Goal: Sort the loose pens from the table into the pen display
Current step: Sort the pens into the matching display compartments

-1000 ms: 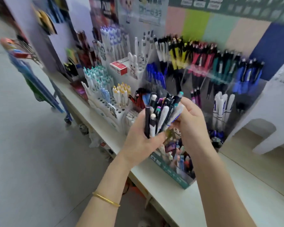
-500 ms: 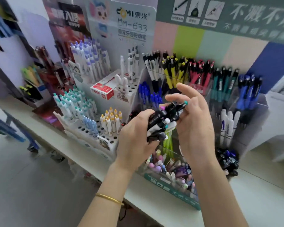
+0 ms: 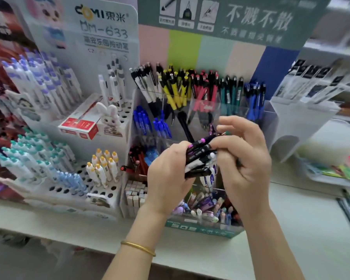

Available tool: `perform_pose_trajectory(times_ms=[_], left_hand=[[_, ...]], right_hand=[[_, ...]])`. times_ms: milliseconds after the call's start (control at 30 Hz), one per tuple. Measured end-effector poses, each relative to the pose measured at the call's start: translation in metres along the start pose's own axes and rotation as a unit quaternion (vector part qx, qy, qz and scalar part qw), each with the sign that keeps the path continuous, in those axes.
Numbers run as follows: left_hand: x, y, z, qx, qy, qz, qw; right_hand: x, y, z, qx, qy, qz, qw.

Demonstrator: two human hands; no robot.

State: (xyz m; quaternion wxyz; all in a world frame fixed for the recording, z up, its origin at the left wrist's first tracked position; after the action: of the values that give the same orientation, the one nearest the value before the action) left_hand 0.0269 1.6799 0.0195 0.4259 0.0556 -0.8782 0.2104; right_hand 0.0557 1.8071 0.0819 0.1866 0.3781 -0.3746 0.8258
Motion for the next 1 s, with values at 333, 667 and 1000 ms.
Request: perform_pose_trajectory(times_ms=[333,667,1000], left_hand=[[0.015,0.006,0.002,0.036,-0.047,0.046,0.997],[0.021,0.004,-0.001,0.034,-0.031,0.040,0.998],[0.029,0.001,-0.003,-0.028,-0.114,0.027,0.993]], right_hand=[[0.011,0.002,-0.013,-0.008,0.053,0.061,0.997],[0.021,0.005,-0.009,-0.027,0.026,0.034,0.999],[0.043,0.006,-0.009,-0.047,0.014,0.083,0.995]])
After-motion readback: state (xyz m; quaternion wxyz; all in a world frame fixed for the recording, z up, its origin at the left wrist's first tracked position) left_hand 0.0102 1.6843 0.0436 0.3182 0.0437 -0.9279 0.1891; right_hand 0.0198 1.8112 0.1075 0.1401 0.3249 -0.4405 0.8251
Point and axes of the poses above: each hand's wrist, its own x-axis towards the middle knuckle, its own y-axis out of the palm, z = x × y, the point moved 2 cm from there along x, towards the middle knuckle, and after that the axes turned 15 degrees about -x, right-handed, at the moved point
